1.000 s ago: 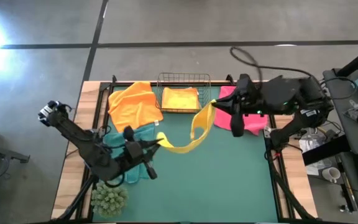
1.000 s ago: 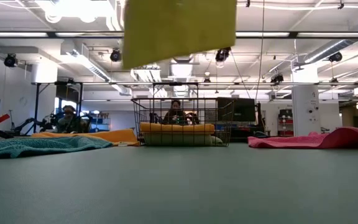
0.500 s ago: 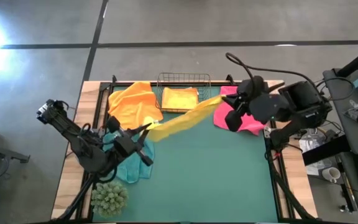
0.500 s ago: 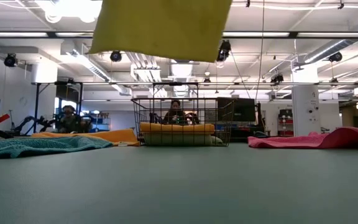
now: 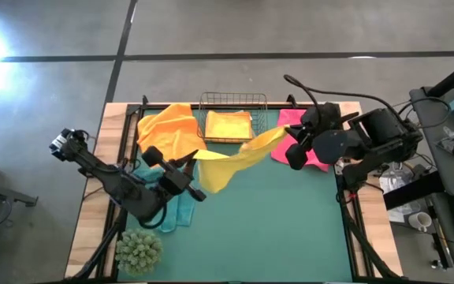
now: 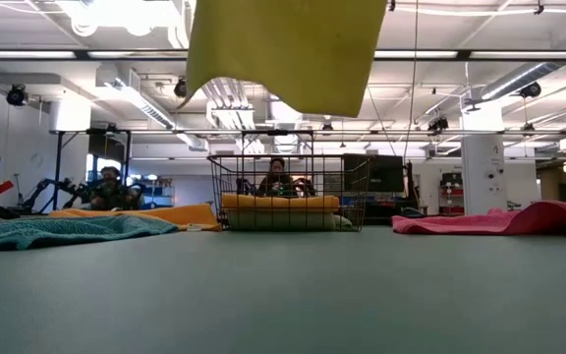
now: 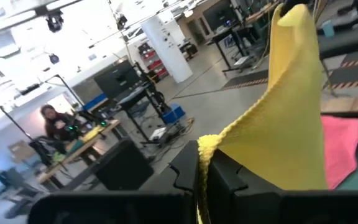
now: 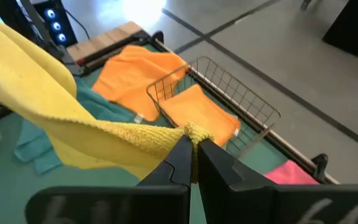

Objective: Fold microfiber towels
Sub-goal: Fold the yellow microfiber cloth

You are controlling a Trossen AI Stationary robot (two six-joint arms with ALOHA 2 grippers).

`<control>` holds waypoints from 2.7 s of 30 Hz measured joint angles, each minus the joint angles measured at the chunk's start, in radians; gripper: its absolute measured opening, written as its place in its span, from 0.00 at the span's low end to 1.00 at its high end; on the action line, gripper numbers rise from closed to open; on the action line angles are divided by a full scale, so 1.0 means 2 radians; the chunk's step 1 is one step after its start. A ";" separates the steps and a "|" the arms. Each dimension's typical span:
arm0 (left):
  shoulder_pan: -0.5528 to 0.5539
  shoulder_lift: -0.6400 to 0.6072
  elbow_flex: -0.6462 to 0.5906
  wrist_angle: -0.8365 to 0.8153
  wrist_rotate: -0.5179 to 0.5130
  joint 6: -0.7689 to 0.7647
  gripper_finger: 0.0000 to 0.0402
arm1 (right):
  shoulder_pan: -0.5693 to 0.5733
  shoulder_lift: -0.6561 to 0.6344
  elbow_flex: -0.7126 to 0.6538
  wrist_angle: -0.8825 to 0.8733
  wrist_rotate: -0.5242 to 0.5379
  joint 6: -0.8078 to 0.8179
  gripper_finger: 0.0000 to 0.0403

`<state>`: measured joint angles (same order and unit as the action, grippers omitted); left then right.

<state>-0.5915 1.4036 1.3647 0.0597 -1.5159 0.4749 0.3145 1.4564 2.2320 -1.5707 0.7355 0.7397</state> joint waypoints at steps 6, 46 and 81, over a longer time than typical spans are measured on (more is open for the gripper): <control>-0.003 0.015 0.000 0.002 -0.005 0.002 0.00 | 0.014 -0.031 -0.057 0.000 -0.002 0.007 0.02; 0.133 0.003 -0.058 -0.223 0.314 -0.173 0.00 | 0.118 -0.129 -0.416 -0.001 0.089 0.392 0.02; 0.081 0.172 -0.086 -0.175 0.741 -0.497 0.00 | 0.213 -0.128 -0.635 0.358 -0.242 0.392 0.03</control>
<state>-0.4286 1.7478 1.1918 -0.2901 -0.0341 -0.5187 0.7397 1.2004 0.9611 -0.8544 0.2517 1.5231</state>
